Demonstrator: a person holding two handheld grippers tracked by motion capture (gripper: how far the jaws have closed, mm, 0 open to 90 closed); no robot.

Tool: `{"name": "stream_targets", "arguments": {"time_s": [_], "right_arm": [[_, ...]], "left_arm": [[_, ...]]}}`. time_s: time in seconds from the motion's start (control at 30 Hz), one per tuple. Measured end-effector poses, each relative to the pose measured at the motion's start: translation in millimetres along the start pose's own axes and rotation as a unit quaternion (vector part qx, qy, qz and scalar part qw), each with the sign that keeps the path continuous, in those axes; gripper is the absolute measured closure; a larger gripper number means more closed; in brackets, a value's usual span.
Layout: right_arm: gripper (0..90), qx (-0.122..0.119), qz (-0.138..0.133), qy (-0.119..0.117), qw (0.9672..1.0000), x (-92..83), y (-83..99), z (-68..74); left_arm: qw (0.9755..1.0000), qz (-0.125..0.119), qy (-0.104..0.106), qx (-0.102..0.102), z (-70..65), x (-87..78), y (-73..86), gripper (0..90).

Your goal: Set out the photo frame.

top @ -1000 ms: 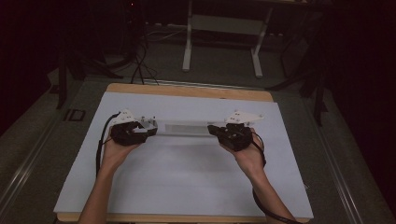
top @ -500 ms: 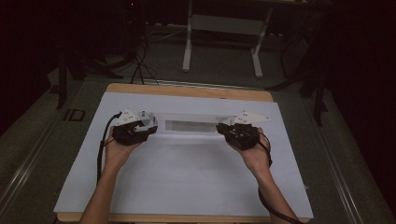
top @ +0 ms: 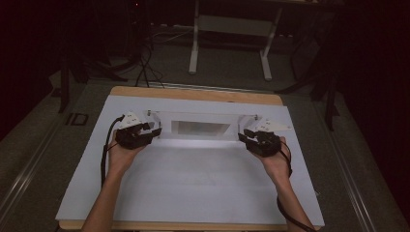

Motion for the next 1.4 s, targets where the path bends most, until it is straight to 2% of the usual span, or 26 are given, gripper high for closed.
{"name": "stream_targets", "arguments": {"time_s": [0.17, 0.33, 0.4, 0.5, 0.57, 0.67, 0.73, 1.03, 1.2, 1.4], "right_arm": [[64.1, 0.005, 0.002, 0.014, 0.9999, -2.1, 6.9, -9.6], [59.7, 0.032, 0.011, 0.042, 0.9986, -1.4, 14.6, -26.5], [56.9, 0.033, 0.009, 0.039, 0.9987, 1.0, 14.4, -30.1], [54.2, 0.024, -0.01, 0.01, 0.9996, 7.2, 10.1, -30.2], [52.9, 0.017, -0.011, 0.009, 0.9997, 11.5, 8.8, -31.0], [51.5, -0.003, -0.013, -0.003, 0.9999, 18.9, 7.6, -28.2], [51.5, -0.012, -0.016, -0.001, 0.9998, 21.5, 7.1, -27.6], [52.4, 0.005, -0.044, -0.002, 0.999, 32.5, 7.0, -29.4], [52.0, 0.012, -0.059, 0.009, 0.9982, 36.7, 6.9, -29.9], [52.0, 0.005, -0.062, 0.023, 0.9978, 39.1, 5.4, -30.2]], "left_arm": [[1.0, 0.0, -0.001, -0.001, 0.7, 0.4, -0.4, 56.7], [1.0, 0.002, -0.002, -0.003, 1.8, 1.8, -2.0, 56.4], [1.0, 0.001, 0.0, -0.006, 2.4, 2.3, -2.1, 56.3], [0.9999, 0.0, 0.007, -0.014, 2.8, 4.6, -2.3, 54.7], [0.9998, 0.003, 0.012, -0.016, 1.8, 7.7, -2.8, 51.7], [0.9999, 0.007, 0.007, -0.006, 0.0, 13.0, -3.6, 45.7], [1.0, 0.004, 0.003, -0.004, 0.4, 13.9, -4.0, 45.3], [0.9997, -0.019, -0.01, -0.014, 5.0, 19.8, -6.2, 45.6], [0.9994, -0.023, -0.021, -0.016, 6.5, 22.6, -7.1, 46.0], [0.9992, -0.019, -0.032, -0.013, 8.1, 24.7, -8.3, 46.6]]}}
Point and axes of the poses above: each handheld gripper's, and its own axes: x roughly forward along the jaws, y roughly out of its underside, z roughly to its left, the point moved 7 cm from there along x, roughly forward along the jaws
